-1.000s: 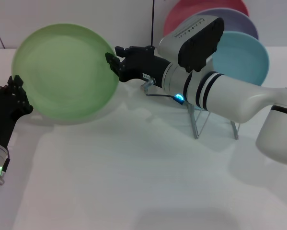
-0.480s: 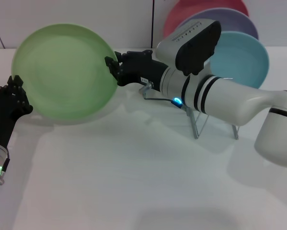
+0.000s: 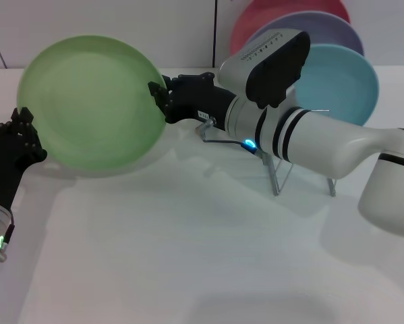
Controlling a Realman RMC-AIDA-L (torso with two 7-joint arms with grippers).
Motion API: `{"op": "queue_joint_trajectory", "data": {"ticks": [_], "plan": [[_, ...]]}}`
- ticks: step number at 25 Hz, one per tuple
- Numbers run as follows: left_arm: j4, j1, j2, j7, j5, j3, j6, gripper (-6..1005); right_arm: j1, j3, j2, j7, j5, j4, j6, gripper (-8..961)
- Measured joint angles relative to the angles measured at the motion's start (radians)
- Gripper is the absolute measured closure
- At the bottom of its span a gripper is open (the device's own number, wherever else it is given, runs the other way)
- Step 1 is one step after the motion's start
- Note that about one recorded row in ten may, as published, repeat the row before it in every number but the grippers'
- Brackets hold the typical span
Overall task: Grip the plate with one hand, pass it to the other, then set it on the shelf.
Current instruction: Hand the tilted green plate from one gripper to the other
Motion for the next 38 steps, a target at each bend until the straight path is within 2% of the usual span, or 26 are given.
{"op": "queue_joint_trajectory", "data": {"ticks": [38], "plan": [[-0.003, 0.002, 0.0, 0.0, 0.0, 0.0, -0.003, 967, -0.001, 0.002, 0.0, -0.009, 0.001, 0.0, -0.012, 879]]}}
